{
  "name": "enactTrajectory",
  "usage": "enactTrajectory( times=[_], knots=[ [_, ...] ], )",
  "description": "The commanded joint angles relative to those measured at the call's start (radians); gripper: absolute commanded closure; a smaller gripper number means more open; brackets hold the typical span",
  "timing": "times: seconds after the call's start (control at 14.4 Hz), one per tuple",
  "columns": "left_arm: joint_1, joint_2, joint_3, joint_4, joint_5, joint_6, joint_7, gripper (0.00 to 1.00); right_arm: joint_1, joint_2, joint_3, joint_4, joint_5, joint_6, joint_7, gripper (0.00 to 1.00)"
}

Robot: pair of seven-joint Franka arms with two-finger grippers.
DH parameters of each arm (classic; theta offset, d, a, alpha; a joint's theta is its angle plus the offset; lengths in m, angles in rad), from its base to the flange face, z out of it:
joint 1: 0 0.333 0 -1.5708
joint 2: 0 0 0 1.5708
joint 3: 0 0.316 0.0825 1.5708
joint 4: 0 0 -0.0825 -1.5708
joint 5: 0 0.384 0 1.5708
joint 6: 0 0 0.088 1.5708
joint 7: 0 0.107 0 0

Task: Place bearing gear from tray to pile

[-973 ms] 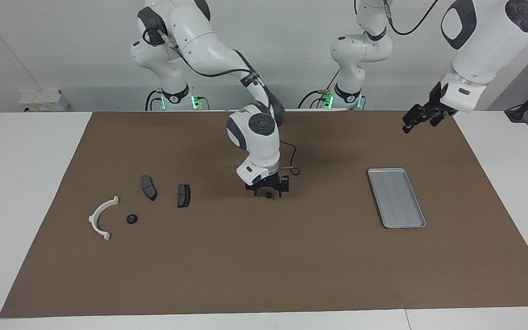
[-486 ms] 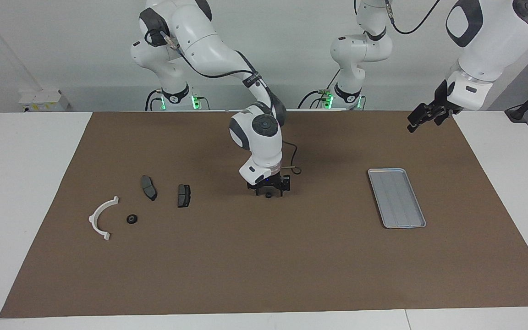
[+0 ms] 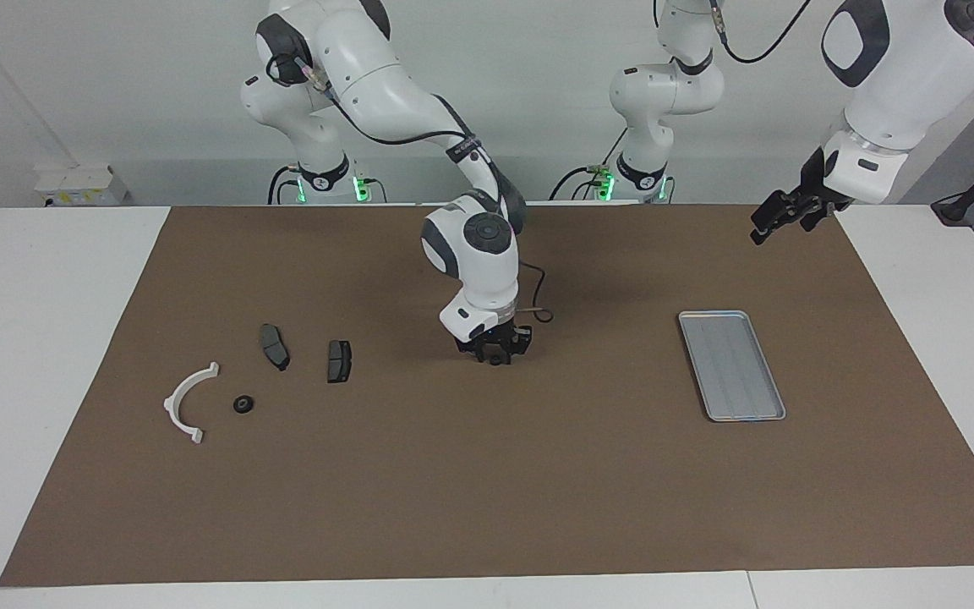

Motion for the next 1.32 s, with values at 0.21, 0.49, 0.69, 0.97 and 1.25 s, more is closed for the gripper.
enactTrajectory(
  times=[0.21,0.49,0.69,0.97,1.25],
  knots=[
    [-0.002,-0.026,-0.003,-0.026,0.015,0.009,0.005,0.0,-0.031,0.001,0.002,-0.013,-0.006,0.029,-0.047,1.0],
    [-0.005,-0.026,-0.003,-0.026,0.015,0.009,0.005,0.0,-0.166,-0.019,0.002,0.067,-0.006,-0.057,-0.208,1.0],
    [-0.005,-0.026,-0.003,-0.028,0.015,0.009,0.005,0.0,-0.315,-0.062,0.003,0.125,0.009,-0.183,-0.449,1.0],
    [-0.005,-0.026,-0.003,-0.028,0.015,0.009,0.005,0.0,-0.448,-0.1,0.003,0.107,0.012,-0.23,-0.673,1.0],
    [-0.005,-0.026,-0.003,-0.026,0.015,0.009,0.005,0.0,-0.539,-0.111,0.003,0.058,0.021,-0.218,-0.79,1.0]
  ],
)
